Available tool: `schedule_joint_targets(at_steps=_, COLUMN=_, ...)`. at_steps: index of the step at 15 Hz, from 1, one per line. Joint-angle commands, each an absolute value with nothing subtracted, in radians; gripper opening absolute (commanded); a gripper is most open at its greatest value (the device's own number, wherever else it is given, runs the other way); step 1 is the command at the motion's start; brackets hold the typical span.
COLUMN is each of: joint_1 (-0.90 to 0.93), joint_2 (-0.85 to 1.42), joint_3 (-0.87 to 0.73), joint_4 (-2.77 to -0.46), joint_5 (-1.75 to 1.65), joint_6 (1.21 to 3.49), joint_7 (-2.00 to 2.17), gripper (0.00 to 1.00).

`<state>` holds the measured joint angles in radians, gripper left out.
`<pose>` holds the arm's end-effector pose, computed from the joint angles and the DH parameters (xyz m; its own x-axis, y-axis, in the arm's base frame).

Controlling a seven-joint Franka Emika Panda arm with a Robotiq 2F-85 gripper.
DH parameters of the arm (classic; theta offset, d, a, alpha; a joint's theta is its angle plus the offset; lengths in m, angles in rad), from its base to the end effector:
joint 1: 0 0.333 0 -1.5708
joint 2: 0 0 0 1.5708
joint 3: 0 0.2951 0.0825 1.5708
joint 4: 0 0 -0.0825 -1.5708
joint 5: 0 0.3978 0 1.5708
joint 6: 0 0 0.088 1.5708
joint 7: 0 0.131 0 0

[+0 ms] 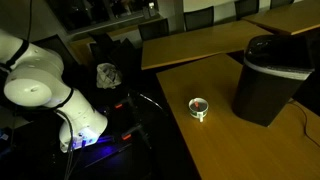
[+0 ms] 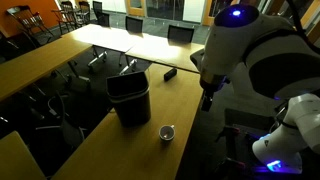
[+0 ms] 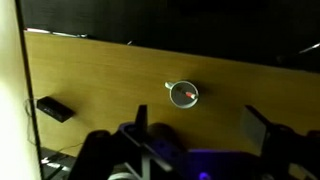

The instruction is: Move the mug to the left

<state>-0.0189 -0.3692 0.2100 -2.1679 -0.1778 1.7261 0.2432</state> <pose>0.4508 0.0720 0.4909 0.9991 -0.0371 -0.0225 -0.0300 -0.9655 0.2586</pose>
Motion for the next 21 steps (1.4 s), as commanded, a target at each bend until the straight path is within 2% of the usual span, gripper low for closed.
schedule_joint_targets(at_steps=1, joint_1=0.011, joint_2=-0.366, joint_3=0.185, joint_4=-2.166, joint_5=-0.187, joint_6=1.723, joint_7=0.252, gripper=1.0)
schedule_joint_targets(at_steps=5, joint_1=0.027, joint_2=-0.344, joint_3=0.155, joint_4=-2.186, joint_5=-0.162, joint_6=1.781, joint_7=0.181, gripper=1.0)
schedule_joint_targets(at_steps=13, joint_1=0.035, joint_2=-0.145, joint_3=0.046, joint_4=-2.368, joint_5=-0.07, joint_6=2.29, joint_7=-0.108, gripper=1.0)
schedule_joint_targets(at_steps=17, joint_1=0.022, joint_2=0.016, joint_3=0.036, joint_4=-2.388, joint_5=-0.094, joint_6=2.354, joint_7=-0.306, gripper=1.0)
schedule_joint_targets(at_steps=21, joint_1=0.016, joint_2=0.123, joint_3=0.033, joint_4=-2.381, joint_5=-0.217, joint_6=2.357, joint_7=-0.309, gripper=1.0)
